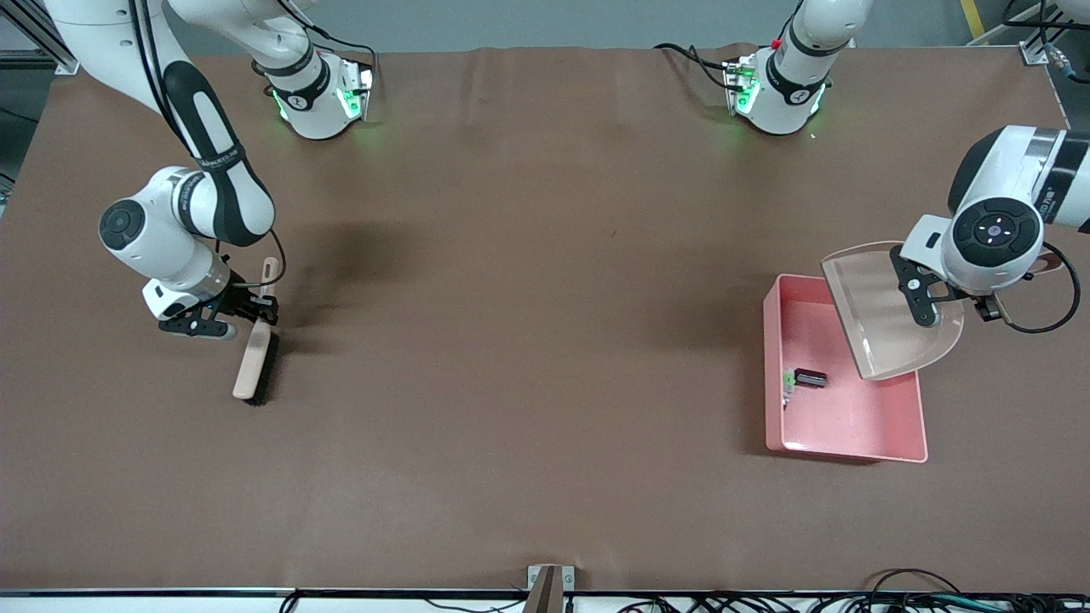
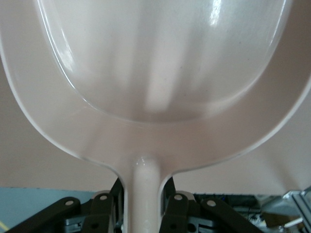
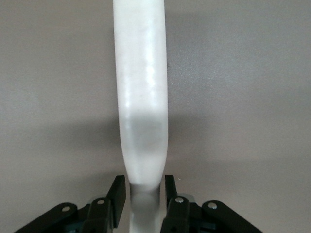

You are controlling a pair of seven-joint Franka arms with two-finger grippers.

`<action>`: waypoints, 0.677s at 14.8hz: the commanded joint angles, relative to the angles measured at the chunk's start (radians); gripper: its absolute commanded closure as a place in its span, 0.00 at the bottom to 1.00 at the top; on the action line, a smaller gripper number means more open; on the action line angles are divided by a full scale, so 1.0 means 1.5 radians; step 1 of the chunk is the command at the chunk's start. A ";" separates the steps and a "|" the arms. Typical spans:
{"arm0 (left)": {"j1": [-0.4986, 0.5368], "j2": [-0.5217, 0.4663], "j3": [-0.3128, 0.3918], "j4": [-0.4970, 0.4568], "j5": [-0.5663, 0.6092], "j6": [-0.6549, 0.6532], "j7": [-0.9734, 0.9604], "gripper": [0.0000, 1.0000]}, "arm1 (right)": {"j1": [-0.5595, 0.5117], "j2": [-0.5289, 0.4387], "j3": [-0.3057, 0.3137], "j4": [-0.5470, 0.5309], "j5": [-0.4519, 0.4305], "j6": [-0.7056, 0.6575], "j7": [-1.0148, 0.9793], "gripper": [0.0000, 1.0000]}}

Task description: Clean e-waste and dump in bin

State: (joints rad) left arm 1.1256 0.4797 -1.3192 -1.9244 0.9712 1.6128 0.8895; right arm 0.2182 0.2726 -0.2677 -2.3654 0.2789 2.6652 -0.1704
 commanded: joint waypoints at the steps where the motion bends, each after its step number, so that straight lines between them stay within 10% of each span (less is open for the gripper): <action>1: -0.119 0.005 -0.003 0.059 -0.013 -0.050 -0.041 1.00 | 0.001 -0.025 0.001 -0.003 0.013 -0.021 -0.016 0.46; 7: -0.440 0.090 0.083 0.220 -0.089 -0.106 -0.177 1.00 | -0.002 -0.068 -0.004 0.047 0.006 -0.114 -0.028 0.00; 10: -0.561 0.128 0.147 0.253 -0.083 -0.062 -0.207 1.00 | -0.009 -0.091 -0.009 0.108 0.002 -0.210 -0.030 0.00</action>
State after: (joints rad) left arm 0.3740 0.6018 -1.1666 -1.6214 0.8546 1.4855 0.5878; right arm 0.2172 0.1815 -0.2744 -2.2477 0.2785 2.4424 -0.1910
